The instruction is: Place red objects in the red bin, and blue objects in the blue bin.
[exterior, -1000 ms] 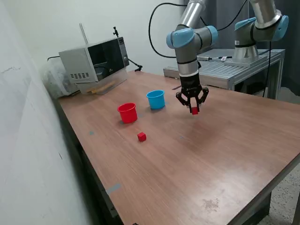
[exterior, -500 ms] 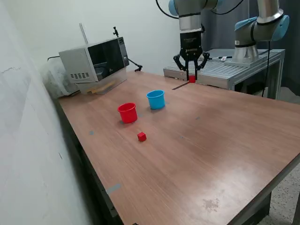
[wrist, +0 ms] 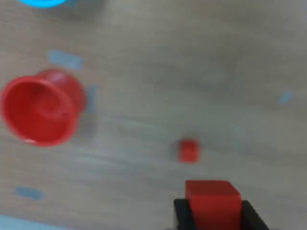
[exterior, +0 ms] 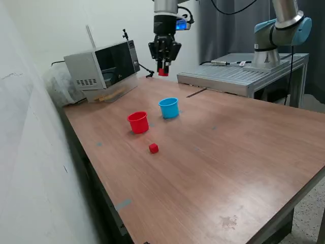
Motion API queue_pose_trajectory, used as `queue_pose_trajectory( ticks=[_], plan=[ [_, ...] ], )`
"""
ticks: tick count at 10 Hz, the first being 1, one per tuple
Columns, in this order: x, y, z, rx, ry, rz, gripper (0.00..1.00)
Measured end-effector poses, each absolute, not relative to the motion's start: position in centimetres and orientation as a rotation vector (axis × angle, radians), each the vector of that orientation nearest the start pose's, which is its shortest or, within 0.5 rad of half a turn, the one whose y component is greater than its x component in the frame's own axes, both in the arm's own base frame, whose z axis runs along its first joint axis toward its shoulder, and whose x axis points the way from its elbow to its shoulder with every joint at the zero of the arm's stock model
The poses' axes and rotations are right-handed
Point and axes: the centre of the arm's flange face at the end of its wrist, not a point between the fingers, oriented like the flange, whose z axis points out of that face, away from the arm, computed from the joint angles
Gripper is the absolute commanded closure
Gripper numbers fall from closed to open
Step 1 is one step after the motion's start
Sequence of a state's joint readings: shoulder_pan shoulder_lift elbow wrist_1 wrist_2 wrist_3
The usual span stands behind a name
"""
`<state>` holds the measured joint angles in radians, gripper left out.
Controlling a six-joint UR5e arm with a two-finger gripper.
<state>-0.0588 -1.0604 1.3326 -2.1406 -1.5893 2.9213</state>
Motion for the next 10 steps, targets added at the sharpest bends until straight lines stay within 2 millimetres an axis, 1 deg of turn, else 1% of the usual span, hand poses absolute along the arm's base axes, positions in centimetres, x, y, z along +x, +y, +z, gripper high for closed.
queue_pose_trajectory(
  ticks=[1, 2, 3, 4, 5, 6, 8, 10],
  plan=[
    [-74.3, -6.2, 35.3, -2.388, 2.245, 0.430, 1.00],
    [-76.5, -3.8, 33.7, -2.303, 2.322, 0.434, 1.00],
    [-78.1, -1.8, 31.8, -2.241, 2.370, 0.425, 1.00],
    [-79.2, 0.0, 29.7, -2.195, 2.399, 0.408, 1.00],
    [-79.9, 1.6, 27.7, -2.159, 2.419, 0.389, 1.00],
    [-80.1, 3.0, 26.4, -2.130, 2.434, 0.376, 1.00],
    [-80.2, 5.0, 25.3, -2.094, 2.457, 0.368, 1.00],
    [-80.1, 6.2, 25.0, -2.074, 2.470, 0.366, 1.00]
  ],
)
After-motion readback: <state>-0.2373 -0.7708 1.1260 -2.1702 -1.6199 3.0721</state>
